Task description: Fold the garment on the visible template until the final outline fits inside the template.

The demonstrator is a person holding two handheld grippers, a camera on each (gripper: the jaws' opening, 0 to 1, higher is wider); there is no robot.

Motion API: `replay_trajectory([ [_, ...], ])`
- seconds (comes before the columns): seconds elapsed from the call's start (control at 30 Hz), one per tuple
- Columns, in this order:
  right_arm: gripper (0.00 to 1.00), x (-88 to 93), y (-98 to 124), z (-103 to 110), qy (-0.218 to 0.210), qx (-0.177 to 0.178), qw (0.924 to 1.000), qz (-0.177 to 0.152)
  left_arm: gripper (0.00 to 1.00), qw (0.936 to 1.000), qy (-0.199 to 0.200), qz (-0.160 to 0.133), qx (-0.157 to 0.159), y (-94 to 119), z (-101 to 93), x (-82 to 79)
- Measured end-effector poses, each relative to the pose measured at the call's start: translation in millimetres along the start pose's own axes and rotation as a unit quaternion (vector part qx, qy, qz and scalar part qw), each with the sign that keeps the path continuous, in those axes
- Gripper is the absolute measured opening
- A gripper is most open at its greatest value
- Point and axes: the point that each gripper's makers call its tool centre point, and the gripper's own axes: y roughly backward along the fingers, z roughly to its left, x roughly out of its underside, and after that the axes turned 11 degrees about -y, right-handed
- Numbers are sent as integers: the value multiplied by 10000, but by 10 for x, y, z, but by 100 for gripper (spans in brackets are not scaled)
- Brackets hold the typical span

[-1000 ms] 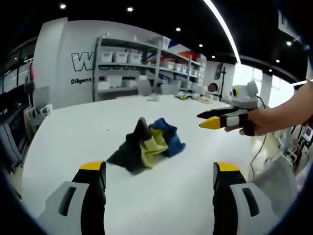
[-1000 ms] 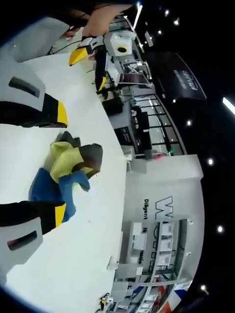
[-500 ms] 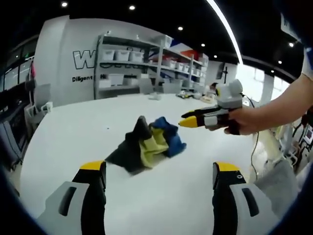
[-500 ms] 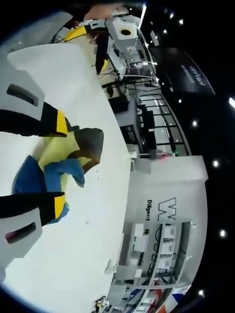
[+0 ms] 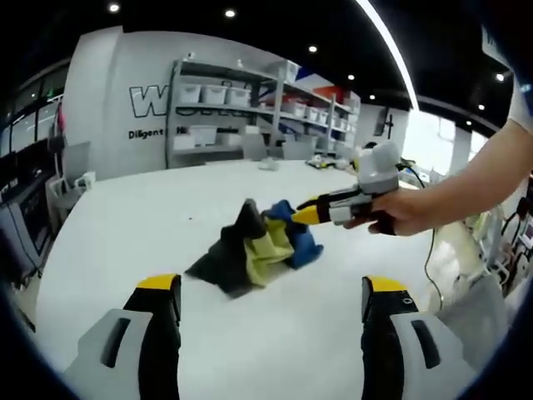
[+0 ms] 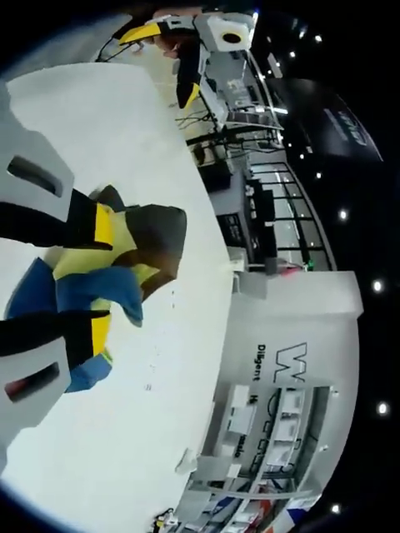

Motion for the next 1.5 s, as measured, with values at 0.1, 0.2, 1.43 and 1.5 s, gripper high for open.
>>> replay_trajectory([
  [0.1, 20, -3, -19, -23, 9, 19, 10000, -4, 90, 10000, 20, 7, -17, 2, 5, 10],
  [0.2, 16, 42, -63, -44, 87, 36, 9999, 112, 90, 10000, 18, 9, -20, 1, 3, 16],
  [1.43, 0, -34, 292, -466, 161, -37, 9997, 160, 68, 9894, -720, 394, 1195, -1330, 377, -350],
  [1.5, 0, -49, 315, -497, 285, -41, 9994, 183, 62, 9867, -779, 423, 1366, -1421, 366, -366],
])
